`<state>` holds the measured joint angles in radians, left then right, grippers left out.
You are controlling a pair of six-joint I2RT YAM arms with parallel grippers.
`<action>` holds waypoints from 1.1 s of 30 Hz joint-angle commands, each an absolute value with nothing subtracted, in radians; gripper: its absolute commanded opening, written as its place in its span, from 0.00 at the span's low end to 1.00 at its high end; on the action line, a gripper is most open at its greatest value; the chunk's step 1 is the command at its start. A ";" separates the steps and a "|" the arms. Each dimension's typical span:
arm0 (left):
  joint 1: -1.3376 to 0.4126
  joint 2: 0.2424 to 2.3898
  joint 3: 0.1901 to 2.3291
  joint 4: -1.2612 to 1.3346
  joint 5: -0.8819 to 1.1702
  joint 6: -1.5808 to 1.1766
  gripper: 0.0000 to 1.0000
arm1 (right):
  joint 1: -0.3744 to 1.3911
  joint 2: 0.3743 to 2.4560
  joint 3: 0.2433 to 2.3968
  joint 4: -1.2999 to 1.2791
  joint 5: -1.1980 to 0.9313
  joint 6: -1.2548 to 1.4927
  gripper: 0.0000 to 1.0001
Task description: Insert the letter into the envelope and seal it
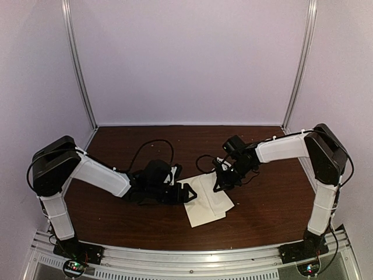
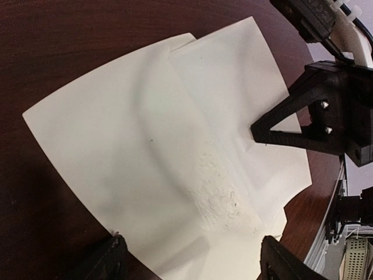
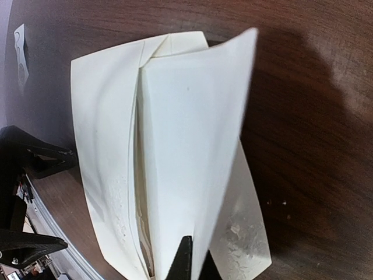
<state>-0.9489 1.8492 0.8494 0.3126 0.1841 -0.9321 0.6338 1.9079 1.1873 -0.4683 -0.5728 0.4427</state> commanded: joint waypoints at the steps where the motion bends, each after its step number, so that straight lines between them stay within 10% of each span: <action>1: -0.943 1.878 0.867 0.301 0.192 -0.916 0.80 | 0.652 1.913 1.151 -0.362 -0.624 0.501 0.00; 33: -0.943 1.863 0.861 0.311 0.191 -0.905 0.80 | 0.668 1.819 1.031 -0.217 -0.718 0.622 0.00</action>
<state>-0.9478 1.8503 0.8516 0.3119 0.1822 -0.9176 0.6552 1.8069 1.0500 -0.2829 -0.7185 0.5941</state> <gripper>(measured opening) 0.803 0.004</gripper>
